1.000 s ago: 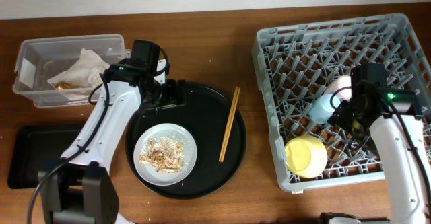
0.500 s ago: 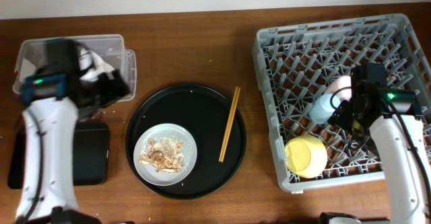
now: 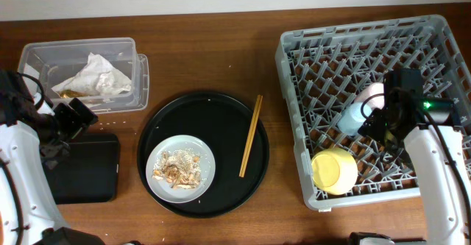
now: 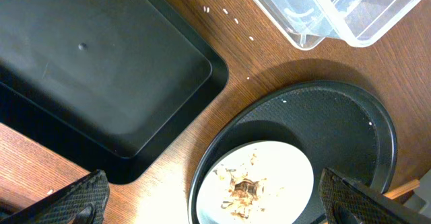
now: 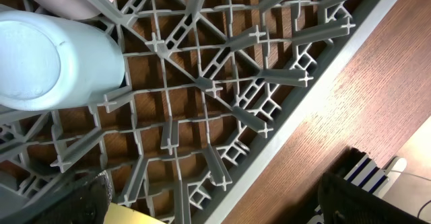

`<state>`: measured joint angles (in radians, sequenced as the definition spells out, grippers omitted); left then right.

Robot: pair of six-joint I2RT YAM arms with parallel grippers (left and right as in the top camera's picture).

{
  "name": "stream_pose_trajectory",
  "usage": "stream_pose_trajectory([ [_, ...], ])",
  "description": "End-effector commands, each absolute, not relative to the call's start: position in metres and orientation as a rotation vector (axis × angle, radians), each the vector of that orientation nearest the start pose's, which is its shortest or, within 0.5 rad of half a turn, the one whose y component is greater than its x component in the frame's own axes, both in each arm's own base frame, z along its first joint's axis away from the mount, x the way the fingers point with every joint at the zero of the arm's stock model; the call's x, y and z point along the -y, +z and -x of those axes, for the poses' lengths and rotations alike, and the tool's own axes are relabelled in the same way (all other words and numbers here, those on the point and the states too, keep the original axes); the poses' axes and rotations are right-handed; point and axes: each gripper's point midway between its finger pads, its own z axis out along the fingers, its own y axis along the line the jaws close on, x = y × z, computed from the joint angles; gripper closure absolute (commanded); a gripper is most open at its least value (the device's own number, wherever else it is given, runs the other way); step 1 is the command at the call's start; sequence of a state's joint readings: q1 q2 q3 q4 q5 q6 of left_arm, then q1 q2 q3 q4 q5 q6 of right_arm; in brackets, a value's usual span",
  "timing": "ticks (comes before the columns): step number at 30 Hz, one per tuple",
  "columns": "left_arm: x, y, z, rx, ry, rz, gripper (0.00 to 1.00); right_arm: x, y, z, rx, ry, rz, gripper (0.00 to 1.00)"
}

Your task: Sort waste into correct bins and load items into the dishwasher rack

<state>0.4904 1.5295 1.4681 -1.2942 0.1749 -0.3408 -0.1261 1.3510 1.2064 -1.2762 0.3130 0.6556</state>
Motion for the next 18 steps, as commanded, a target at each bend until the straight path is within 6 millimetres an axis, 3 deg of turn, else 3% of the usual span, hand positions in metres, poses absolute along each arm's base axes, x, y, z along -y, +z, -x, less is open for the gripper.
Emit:
stream_pose_trajectory([
  [1,-0.121,0.192,-0.288,-2.642,-0.227,1.154,0.01,0.076,0.168,-0.266,-2.576,-0.222,-1.141,0.01],
  [4,-0.121,0.192,-0.288,-2.642,-0.227,1.154,0.01,0.037,0.163,-0.271,-2.661,0.089,-1.129,0.01],
  [5,-0.121,0.192,-0.288,-2.642,-0.227,1.154,0.01,0.007,0.164,-0.272,-2.710,0.333,-1.115,0.02],
  [7,-0.121,0.192,-0.288,-2.642,-0.227,1.154,0.01,-0.024,0.170,-0.274,-2.738,0.587,-1.078,0.01],
  [9,-0.121,0.192,-0.288,-2.642,-0.227,1.154,0.01,-0.056,0.181,-0.277,-2.770,0.782,-0.857,0.01],
  [10,-0.121,0.192,-0.288,-2.642,-0.227,1.154,0.01,-0.071,0.183,-0.276,-2.798,0.806,-0.697,0.01],
  [14,-0.121,0.192,-0.288,-2.642,-0.227,1.154,0.01,-0.103,0.173,-0.264,-2.892,0.622,-0.455,0.01],
  [18,-0.121,0.192,-0.288,-2.642,-0.227,1.154,0.01,-0.132,0.166,-0.259,-2.889,0.448,-0.445,0.00],
])
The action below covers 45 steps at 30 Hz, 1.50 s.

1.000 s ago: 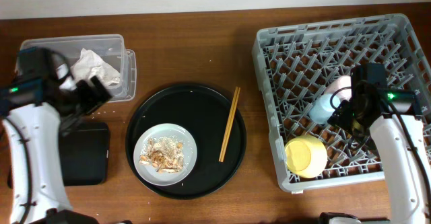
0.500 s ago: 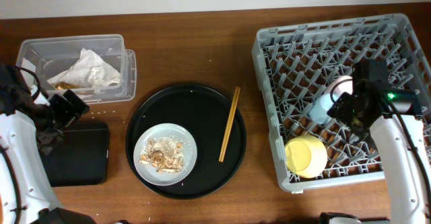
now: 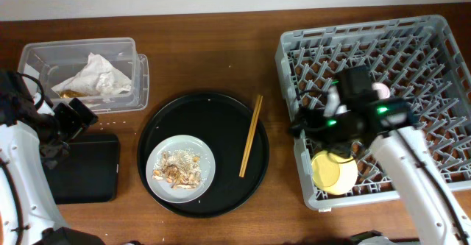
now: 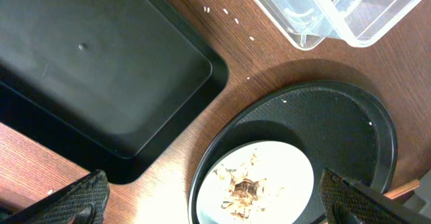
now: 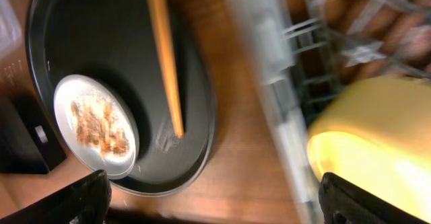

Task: Sort waste into correct bins and load items into the dishwasher rack
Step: 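Swing the right gripper from the rack over the wooden chopsticks, then lower the right gripper and grasp one wooden chopstick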

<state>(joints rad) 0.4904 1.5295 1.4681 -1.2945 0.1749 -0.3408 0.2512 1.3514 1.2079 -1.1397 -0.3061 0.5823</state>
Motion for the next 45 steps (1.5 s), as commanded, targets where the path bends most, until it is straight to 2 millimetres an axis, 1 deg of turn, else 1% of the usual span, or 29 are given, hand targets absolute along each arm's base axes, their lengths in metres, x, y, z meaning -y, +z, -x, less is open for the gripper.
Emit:
stream_pose_trajectory([
  [1,-0.121,0.192,-0.288,-2.642,-0.227,1.154,0.01,-0.143,0.164,-0.259,-2.873,0.417,-0.456,0.01],
  [3,-0.121,0.192,-0.288,-2.642,-0.227,1.154,0.01,-0.163,0.161,-0.260,-2.856,0.408,-0.426,0.01],
  [5,-0.121,0.192,-0.288,-2.642,-0.227,1.154,0.01,-0.183,0.158,-0.262,-2.843,0.417,-0.349,0.01],
  [7,-0.121,0.192,-0.288,-2.642,-0.227,1.154,0.01,-0.207,0.147,-0.265,-2.841,0.416,-0.259,0.01],
  [9,-0.121,0.192,-0.288,-2.642,-0.227,1.154,0.01,-0.222,0.135,-0.267,-2.856,0.416,-0.214,0.01],
  [12,-0.121,0.192,-0.288,-2.642,-0.227,1.154,0.01,-0.232,0.113,-0.267,-2.900,0.378,-0.189,0.01],
  [13,-0.121,0.192,-0.288,-2.642,-0.227,1.154,0.01,-0.233,0.108,-0.266,-2.914,0.366,-0.184,0.01],
  [14,-0.121,0.192,-0.288,-2.642,-0.227,1.154,0.01,-0.234,0.096,-0.266,-2.942,0.340,-0.184,0.01],
  [16,-0.121,0.192,-0.288,-2.642,-0.227,1.154,0.01,-0.235,0.081,-0.267,-2.972,0.307,-0.187,0.01],
  [20,-0.121,0.192,-0.288,-2.642,-0.227,1.154,0.01,-0.236,0.063,-0.267,-3.009,0.267,-0.191,0.01],
  [28,-0.121,0.192,-0.288,-2.642,-0.227,1.154,0.01,-0.240,0.061,-0.270,-3.001,0.286,-0.182,0.01],
  [30,-0.121,0.192,-0.288,-2.642,-0.227,1.154,0.01,-0.242,0.062,-0.270,-3.001,0.301,-0.133,0.01],
  [32,-0.121,0.192,-0.288,-2.642,-0.227,1.154,0.01,-0.251,0.064,-0.270,-3.000,0.361,-0.023,0.01],
  [33,-0.121,0.192,-0.288,-2.642,-0.227,1.154,0.01,-0.258,0.066,-0.269,-2.998,0.418,0.057,0.01],
  [35,-0.121,0.192,-0.288,-2.642,-0.227,1.154,0.01,-0.269,0.069,-0.266,-2.991,0.502,0.155,0.01],
  [41,-0.121,0.192,-0.288,-2.642,-0.227,1.154,0.01,-0.291,0.074,-0.264,-2.939,0.568,0.216,0.01],
  [44,-0.121,0.192,-0.288,-2.642,-0.227,1.154,0.01,-0.293,0.075,-0.266,-2.929,0.578,0.211,0.01],
  [45,-0.121,0.192,-0.288,-2.642,-0.227,1.154,0.01,-0.292,0.075,-0.267,-2.930,0.572,0.183,0.01],
])
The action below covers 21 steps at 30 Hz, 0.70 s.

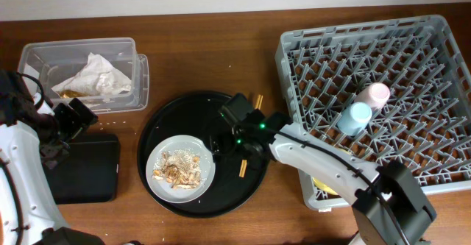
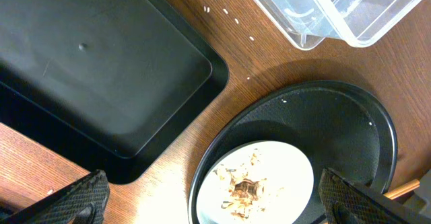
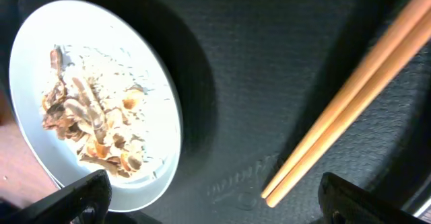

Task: Sort waste into correct bins and load items into the dishwasher rack
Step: 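Lower the right gripper and grasp one wooden chopstick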

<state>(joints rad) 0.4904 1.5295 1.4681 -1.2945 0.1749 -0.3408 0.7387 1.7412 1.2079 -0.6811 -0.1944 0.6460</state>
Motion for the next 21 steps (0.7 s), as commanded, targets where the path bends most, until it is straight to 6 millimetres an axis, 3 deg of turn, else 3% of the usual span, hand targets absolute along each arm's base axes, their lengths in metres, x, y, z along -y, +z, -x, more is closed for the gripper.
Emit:
stream_pose_trajectory([
  [1,-0.121,0.192,-0.288,-2.642,-0.227,1.154,0.01,-0.291,0.074,-0.268,-2.928,0.556,0.159,0.01],
  [21,-0.121,0.192,-0.288,-2.642,-0.227,1.154,0.01,-0.283,0.061,-0.277,-2.921,0.460,0.135,0.01],
])
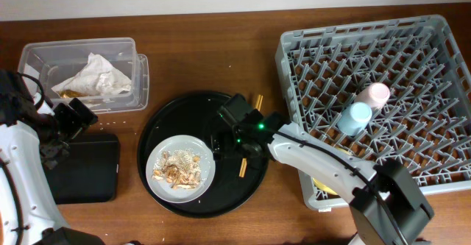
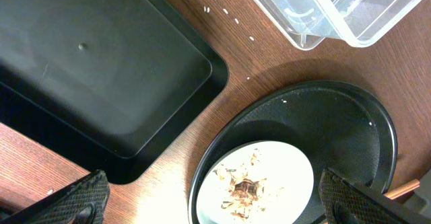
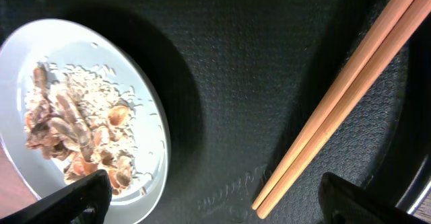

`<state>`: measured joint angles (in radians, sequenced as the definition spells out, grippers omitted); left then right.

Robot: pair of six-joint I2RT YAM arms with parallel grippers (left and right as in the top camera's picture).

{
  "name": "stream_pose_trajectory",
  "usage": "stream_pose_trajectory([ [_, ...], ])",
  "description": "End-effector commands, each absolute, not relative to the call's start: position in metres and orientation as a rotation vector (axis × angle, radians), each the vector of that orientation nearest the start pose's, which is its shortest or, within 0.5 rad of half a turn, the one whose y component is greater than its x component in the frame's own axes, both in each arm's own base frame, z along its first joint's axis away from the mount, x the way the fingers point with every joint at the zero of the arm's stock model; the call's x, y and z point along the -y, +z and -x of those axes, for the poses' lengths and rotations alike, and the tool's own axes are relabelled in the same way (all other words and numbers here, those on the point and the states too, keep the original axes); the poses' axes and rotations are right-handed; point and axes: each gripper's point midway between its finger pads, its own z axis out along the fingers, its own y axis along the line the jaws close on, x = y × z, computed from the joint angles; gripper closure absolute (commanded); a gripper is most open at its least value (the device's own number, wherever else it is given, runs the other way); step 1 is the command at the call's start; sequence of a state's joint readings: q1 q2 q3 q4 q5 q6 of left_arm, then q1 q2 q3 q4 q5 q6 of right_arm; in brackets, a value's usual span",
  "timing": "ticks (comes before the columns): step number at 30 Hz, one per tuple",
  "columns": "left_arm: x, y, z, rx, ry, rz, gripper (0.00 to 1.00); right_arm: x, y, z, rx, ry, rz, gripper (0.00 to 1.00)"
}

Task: Sort waste into correct bins and load items into the dishwasher rack
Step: 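Lower the right gripper and grasp one wooden chopstick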

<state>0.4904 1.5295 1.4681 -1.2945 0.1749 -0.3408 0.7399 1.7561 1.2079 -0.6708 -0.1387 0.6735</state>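
A white plate [image 1: 180, 168] of food scraps lies on the round black tray [image 1: 169, 120]. A pair of wooden chopsticks [image 3: 337, 96] rests on the tray's right side, partly under my right arm in the overhead view. My right gripper [image 3: 215, 204] hovers open over the tray, between the plate [image 3: 81, 116] and the chopsticks, holding nothing. My left gripper [image 2: 215, 200] is open above the table's left side, with the plate [image 2: 259, 183] below it. The grey dishwasher rack [image 1: 309, 68] holds a blue cup [image 1: 355, 118] and a pink cup [image 1: 377, 93].
A clear bin [image 1: 44, 57] with crumpled paper stands at the back left. A black bin [image 1: 85, 168] sits in front of it, beside the tray. A yellow bowl [image 1: 324, 187] in the rack's front left peeks out from under my right arm.
My right gripper has shifted slightly over the tray, so the plate sits a little lower and further left in its wrist view. The left arm has not moved.
My right gripper was open in the rack beside the blue cup. Then it was at the rack's left edge over the yellow bowl. After that it was open over the black tray between plate and chopsticks, where it still is. The left arm stayed put.
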Motion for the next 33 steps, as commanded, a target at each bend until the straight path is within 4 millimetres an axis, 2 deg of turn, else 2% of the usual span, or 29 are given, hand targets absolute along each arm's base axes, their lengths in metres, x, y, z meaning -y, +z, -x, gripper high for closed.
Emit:
stream_pose_trajectory([
  [1,-0.121,0.192,-0.288,-2.642,-0.227,1.154,0.01,-0.284,0.061,-0.277,-2.922,0.460,0.135,0.01],
  [13,-0.121,0.192,-0.288,-2.642,-0.227,1.154,0.01,-0.272,0.051,-0.282,-2.918,0.351,0.108,0.01],
  [18,-0.121,0.192,-0.288,-2.642,-0.227,1.154,0.01,-0.247,0.046,-0.286,-2.909,0.170,-0.066,0.02],
  [24,-0.121,0.192,-0.288,-2.642,-0.227,1.154,0.01,-0.244,0.038,-0.290,-2.900,0.135,-0.134,0.01],
  [28,-0.121,0.192,-0.288,-2.642,-0.227,1.154,0.01,-0.247,0.030,-0.291,-2.909,0.141,-0.132,0.16],
  [33,-0.121,0.192,-0.288,-2.642,-0.227,1.154,0.01,-0.249,0.028,-0.293,-2.903,0.151,-0.133,0.27],
])
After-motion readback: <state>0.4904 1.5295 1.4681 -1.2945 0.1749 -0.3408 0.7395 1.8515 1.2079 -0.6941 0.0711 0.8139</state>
